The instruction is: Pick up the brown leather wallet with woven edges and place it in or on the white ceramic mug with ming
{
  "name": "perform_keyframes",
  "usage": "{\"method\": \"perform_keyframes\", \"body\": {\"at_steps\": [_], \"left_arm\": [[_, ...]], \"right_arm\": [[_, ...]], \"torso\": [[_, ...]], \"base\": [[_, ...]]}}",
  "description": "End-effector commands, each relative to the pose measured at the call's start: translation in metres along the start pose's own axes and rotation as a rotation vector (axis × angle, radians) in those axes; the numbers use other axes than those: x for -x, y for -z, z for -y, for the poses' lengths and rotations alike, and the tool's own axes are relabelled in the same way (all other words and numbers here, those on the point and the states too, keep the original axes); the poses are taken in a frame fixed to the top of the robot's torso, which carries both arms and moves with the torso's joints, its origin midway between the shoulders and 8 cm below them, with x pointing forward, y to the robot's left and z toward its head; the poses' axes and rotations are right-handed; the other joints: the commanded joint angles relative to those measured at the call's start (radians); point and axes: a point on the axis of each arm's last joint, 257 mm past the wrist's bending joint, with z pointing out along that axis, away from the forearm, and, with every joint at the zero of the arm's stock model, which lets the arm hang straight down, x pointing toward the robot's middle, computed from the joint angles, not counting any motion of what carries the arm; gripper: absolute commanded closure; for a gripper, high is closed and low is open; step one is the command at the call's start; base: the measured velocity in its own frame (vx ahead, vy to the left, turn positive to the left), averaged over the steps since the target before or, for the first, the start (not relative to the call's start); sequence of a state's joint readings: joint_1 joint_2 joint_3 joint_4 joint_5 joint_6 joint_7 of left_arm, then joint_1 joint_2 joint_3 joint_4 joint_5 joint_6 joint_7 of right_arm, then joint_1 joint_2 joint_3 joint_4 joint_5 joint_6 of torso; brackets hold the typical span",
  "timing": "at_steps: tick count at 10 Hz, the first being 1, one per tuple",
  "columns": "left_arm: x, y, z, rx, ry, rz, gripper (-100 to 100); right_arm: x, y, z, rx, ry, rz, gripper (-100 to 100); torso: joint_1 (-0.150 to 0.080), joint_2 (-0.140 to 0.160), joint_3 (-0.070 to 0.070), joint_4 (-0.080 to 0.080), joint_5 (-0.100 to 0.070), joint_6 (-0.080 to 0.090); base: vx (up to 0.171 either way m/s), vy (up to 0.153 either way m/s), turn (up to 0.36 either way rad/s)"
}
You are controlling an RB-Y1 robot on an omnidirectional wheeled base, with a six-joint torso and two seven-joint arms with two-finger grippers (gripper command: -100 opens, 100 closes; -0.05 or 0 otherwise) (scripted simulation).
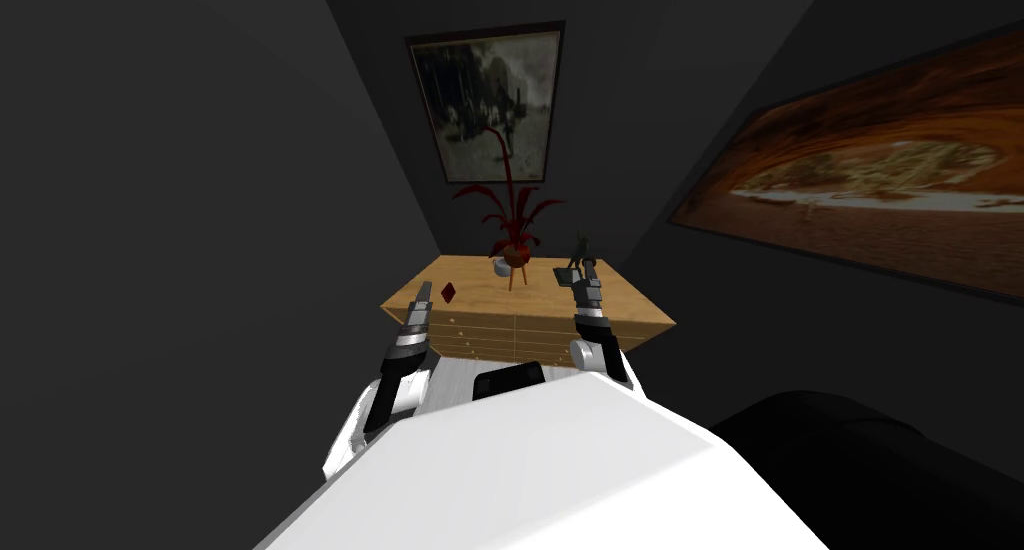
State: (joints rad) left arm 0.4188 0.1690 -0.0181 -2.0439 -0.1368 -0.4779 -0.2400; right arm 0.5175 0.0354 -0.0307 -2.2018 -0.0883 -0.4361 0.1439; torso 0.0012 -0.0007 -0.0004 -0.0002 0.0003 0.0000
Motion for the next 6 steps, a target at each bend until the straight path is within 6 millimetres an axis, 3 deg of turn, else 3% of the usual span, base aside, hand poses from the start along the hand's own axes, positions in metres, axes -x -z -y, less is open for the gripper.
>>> {"method": "perform_keyframes", "body": {"at_steps": [1, 6], "left_arm": [[-0.007, -0.001, -0.014, 0.023, -0.056, -0.027, -100], [-0.027, 0.003, -0.049, 0.074, -0.205, -0.105, -100]], "right_arm": [[0.000, 0.000, 0.000, 0.000, 0.000, 0.000, 0], [0.000, 0.000, 0.000, 0.000, 0.000, 0.000, 0]], "torso": [[0.000, 0.000, 0.000, 0.000, 0.000, 0.000], [0.000, 0.000, 0.000, 0.000, 0.000, 0.000]], "base": [[0.010, 0.015, -0.036], [0.007, 0.013, -0.025]]}}
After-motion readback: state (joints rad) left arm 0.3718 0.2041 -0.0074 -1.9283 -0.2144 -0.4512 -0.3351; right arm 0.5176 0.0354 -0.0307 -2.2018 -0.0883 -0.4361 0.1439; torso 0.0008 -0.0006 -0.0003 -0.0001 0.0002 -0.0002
